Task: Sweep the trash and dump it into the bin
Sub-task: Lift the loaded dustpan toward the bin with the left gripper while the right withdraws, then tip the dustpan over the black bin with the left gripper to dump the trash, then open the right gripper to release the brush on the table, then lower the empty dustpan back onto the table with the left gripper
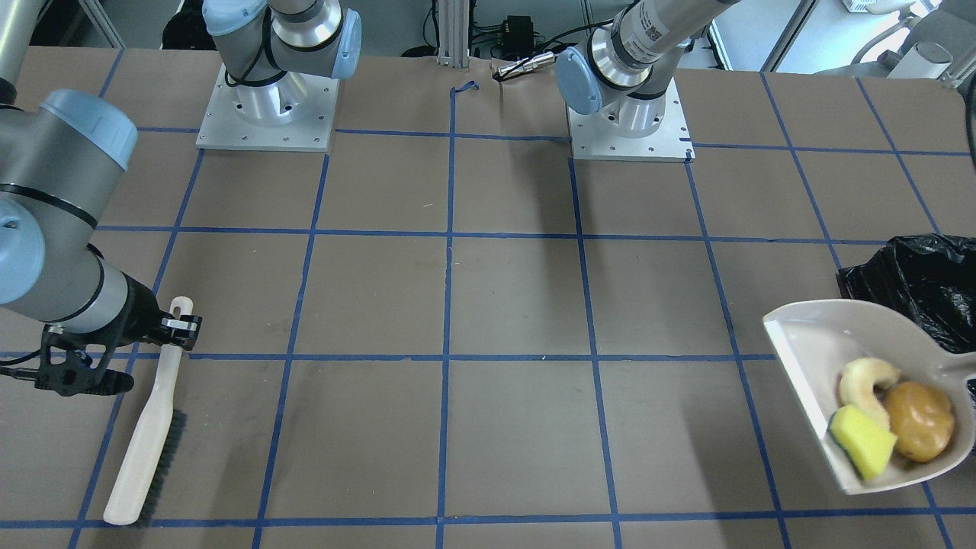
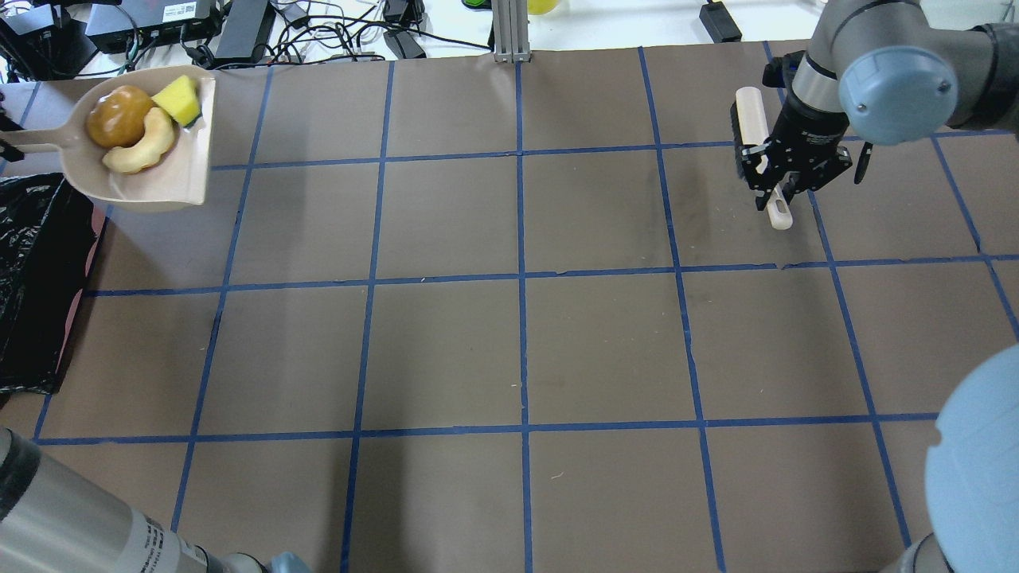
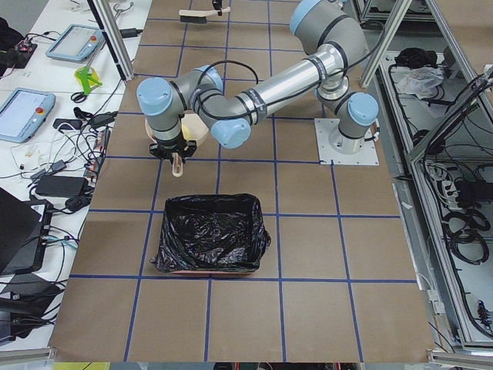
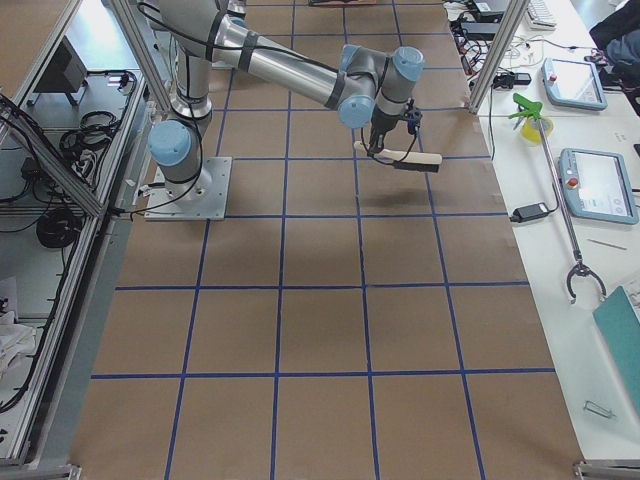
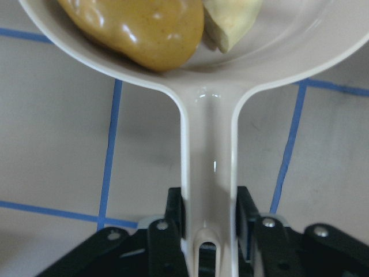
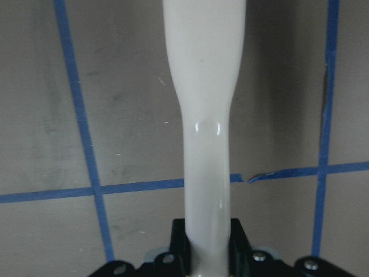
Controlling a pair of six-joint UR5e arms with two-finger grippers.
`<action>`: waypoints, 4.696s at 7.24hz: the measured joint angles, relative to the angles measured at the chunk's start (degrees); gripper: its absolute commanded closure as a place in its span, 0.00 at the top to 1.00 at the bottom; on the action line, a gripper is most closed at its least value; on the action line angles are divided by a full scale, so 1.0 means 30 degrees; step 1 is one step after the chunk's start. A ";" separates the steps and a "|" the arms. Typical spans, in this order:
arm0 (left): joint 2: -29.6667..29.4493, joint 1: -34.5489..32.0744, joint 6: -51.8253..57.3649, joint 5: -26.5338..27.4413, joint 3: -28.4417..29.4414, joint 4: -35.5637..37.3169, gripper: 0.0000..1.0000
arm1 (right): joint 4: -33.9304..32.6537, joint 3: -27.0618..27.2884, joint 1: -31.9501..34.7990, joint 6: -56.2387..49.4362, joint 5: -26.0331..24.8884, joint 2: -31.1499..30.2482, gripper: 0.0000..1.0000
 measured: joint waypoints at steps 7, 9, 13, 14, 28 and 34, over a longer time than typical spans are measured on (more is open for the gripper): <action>-0.2409 0.5696 1.1385 0.4178 0.4344 0.1161 0.00 | -0.4235 0.2255 -0.2771 -0.4636 -0.0799 0.0921 0.00; -0.2768 0.5461 1.2487 0.5451 0.4713 0.3094 0.00 | -0.4313 0.2262 -0.2786 -0.4452 -0.0761 0.1255 0.00; -0.2400 0.4503 1.3664 0.6757 0.3986 0.5678 0.00 | -0.3944 0.2272 -0.2786 -0.3946 -0.0773 0.0997 0.00; -0.2230 0.4119 1.4110 0.7187 0.3473 0.6819 0.00 | -0.3787 0.2317 -0.2773 -0.3934 -0.0781 0.0863 0.00; -0.0924 0.0033 0.4703 0.2914 0.3946 -0.1664 0.00 | -0.0194 0.0394 -0.2551 -0.2379 -0.0633 -0.2689 1.00; -0.1995 -0.6487 -0.3424 0.1527 0.0317 0.0322 0.00 | 0.3011 -0.1304 0.0277 -0.0187 -0.0227 -0.4895 1.00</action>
